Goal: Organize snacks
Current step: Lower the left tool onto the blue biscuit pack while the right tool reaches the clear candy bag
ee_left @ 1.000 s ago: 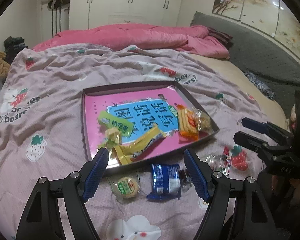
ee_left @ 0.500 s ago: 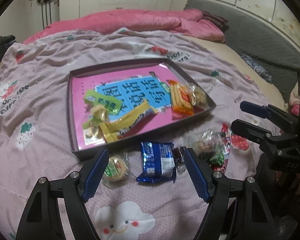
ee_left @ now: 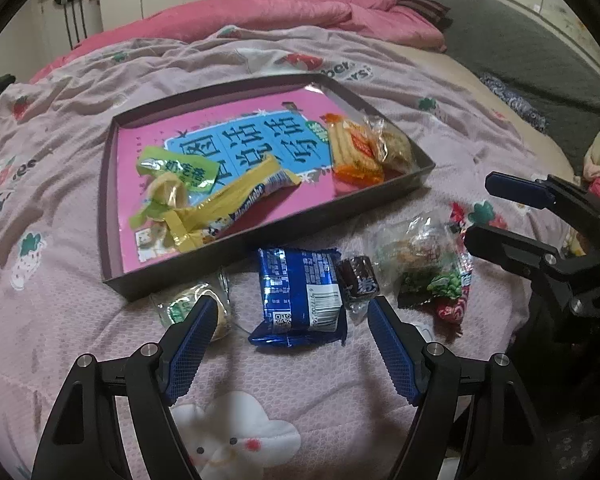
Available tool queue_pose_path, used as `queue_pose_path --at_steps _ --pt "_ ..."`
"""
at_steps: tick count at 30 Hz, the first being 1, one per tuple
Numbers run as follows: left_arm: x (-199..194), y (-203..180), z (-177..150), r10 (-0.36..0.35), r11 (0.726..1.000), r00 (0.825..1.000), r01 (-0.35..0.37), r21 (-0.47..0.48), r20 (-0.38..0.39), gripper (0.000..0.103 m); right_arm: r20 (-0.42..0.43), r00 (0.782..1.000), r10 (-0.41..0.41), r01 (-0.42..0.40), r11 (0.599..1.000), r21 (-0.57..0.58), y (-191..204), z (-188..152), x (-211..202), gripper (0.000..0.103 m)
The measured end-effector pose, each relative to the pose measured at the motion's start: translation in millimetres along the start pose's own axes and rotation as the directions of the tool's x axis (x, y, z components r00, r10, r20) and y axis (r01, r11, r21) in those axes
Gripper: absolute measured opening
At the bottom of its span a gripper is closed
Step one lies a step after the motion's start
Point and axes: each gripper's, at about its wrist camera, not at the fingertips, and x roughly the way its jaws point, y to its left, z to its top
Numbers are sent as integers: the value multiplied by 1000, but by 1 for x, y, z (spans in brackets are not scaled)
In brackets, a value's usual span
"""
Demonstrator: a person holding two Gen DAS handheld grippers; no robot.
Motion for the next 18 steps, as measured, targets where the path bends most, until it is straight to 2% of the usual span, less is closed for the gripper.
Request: queue_pose_path --at_steps 11,18 --pt "21 -7 3 37 999 999 -35 33 -37 79 -66 998 11 -14 999 -43 4 -9 20 74" --pt "29 -15 6 98 993 994 -95 74 -37 79 -82 997 8 -13 998 -62 5 -10 26 74"
